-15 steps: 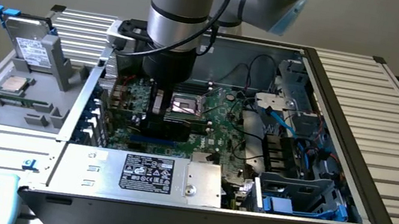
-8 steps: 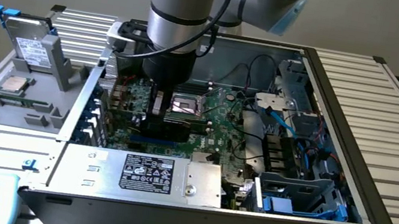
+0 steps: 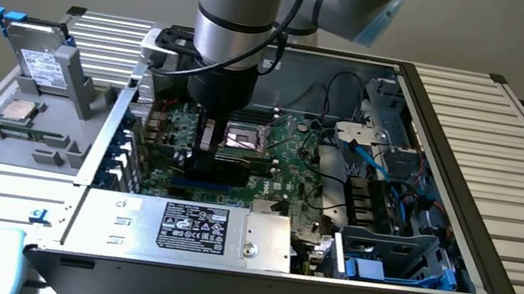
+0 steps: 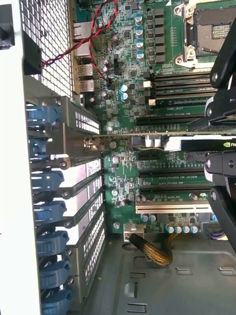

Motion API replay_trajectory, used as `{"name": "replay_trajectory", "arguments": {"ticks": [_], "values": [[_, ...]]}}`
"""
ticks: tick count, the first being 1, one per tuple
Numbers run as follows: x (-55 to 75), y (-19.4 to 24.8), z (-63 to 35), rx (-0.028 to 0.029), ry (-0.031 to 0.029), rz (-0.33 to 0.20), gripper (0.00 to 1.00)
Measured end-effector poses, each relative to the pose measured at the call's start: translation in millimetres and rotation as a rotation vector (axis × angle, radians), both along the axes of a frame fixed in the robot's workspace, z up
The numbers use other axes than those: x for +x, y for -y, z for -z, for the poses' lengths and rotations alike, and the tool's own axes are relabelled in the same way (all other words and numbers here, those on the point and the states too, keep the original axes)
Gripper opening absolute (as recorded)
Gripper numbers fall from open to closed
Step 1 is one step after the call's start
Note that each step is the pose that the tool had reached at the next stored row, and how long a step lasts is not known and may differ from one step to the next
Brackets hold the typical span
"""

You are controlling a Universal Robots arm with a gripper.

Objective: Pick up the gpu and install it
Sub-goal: 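Insert the gpu into the slot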

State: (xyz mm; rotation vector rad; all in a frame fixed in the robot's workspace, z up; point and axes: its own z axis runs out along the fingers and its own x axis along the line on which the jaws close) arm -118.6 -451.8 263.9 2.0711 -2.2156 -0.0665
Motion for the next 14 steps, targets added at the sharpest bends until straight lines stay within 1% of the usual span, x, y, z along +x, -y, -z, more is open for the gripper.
{"name": "replay_trajectory", "arguments": {"ticks": [3, 7, 8, 10, 11, 14], "values": [[0.0, 0.0, -0.9, -0.0003, -0.0002, 0.001, 0.27], [0.0, 0.2, -2.1, 0.0012, 0.0000, 0.005, 0.27], [0.1, 0.6, -2.1, 0.0039, -0.0001, 0.005, 0.27], [-0.1, 0.9, -2.0, 0.0143, 0.0002, 0.005, 0.27], [-0.1, 0.8, -2.0, 0.0169, 0.0003, 0.005, 0.27], [-0.3, 1.1, -1.4, 0.0186, 0.0005, 0.005, 0.27]]}}
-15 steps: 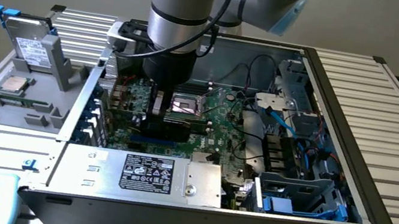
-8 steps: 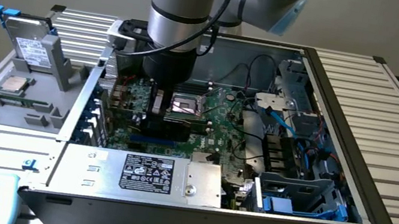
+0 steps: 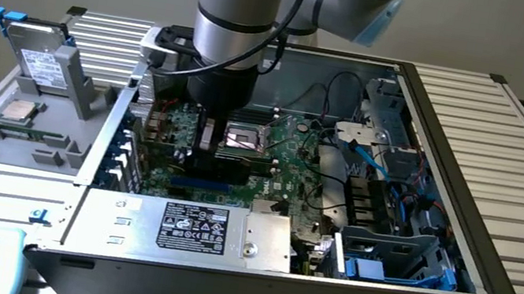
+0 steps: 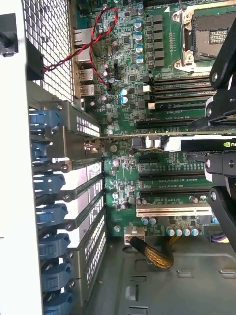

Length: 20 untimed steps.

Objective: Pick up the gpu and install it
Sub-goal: 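Insert the gpu into the slot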

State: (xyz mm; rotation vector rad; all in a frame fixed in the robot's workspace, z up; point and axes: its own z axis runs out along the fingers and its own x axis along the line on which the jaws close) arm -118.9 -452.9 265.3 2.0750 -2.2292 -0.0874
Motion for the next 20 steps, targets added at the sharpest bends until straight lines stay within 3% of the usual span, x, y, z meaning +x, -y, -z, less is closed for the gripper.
{"name": "replay_trajectory", "arguments": {"ticks": [20], "values": [[1.5, 5.2, 0.3, -0.0040, -0.0007, 0.001, 0.27]]}}
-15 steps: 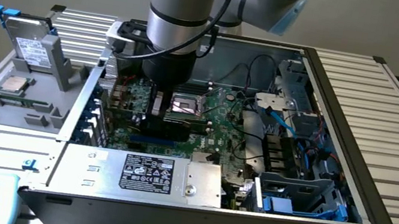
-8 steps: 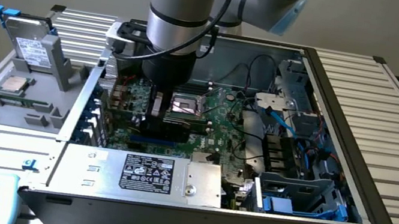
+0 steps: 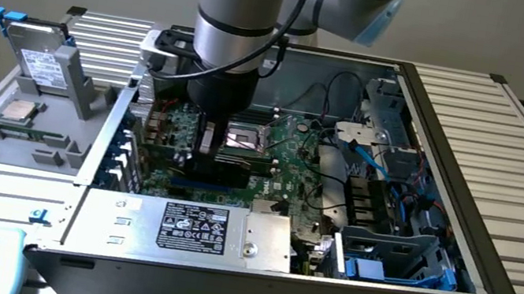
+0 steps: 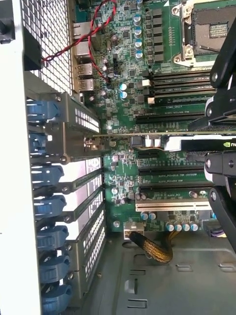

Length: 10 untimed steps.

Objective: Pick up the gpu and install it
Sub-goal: 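Insert the gpu into the slot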

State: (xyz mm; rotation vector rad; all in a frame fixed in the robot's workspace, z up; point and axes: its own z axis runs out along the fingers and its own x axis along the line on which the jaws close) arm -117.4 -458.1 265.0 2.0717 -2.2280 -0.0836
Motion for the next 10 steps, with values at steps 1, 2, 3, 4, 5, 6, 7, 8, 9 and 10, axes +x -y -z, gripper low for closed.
{"name": "replay_trajectory", "arguments": {"ticks": [1, 2, 3, 4, 5, 6, 7, 8, 9, 10], "values": [[0.5, 0.1, 0.0, 0.0001, 0.0001, 0.002, 0.27], [1.0, 0.1, 0.0, 0.0000, 0.0000, 0.004, 0.27], [1.2, 0.1, 0.0, 0.0000, 0.0000, 0.008, 0.27], [1.4, 0.1, 0.0, 0.0000, 0.0000, 0.012, 0.27], [1.4, 0.0, 0.1, 0.0001, 0.0001, 0.018, 0.27], [1.5, 0.0, 0.1, 0.0001, 0.0001, 0.024, 0.27], [1.5, 0.0, 0.1, 0.0001, 0.0001, 0.026, 0.27], [1.5, 0.0, 0.0, 0.0001, 0.0000, 0.026, 0.27], [1.5, 0.1, -0.1, 0.0000, -0.0001, 0.028, 0.27], [1.5, 0.1, -0.1, -0.0003, -0.0001, 0.032, 0.27]]}}
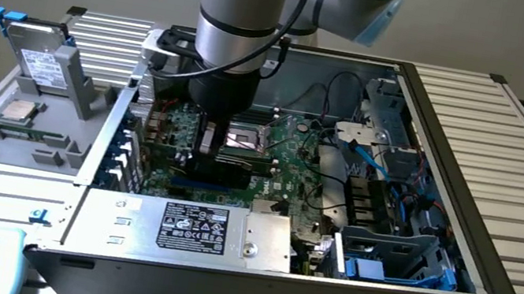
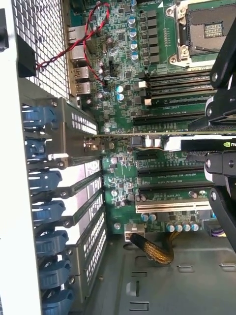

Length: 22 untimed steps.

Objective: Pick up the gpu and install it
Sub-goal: 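Insert the gpu into the slot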

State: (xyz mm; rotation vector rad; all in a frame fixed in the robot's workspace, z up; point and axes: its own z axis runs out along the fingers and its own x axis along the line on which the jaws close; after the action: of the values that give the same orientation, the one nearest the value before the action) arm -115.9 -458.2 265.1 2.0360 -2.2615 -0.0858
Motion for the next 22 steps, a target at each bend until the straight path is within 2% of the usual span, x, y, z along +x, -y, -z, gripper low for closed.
{"name": "replay_trajectory", "arguments": {"ticks": [10, 19, 22], "values": [[-0.4, 0.0, 1.8, 0.0000, -0.0001, 0.005, 0.27], [-1.8, -0.2, 3.5, 0.0003, 0.0003, -0.013, 0.27], [-1.9, -2.3, 3.5, 0.0003, 0.0004, -0.019, 0.27]]}}
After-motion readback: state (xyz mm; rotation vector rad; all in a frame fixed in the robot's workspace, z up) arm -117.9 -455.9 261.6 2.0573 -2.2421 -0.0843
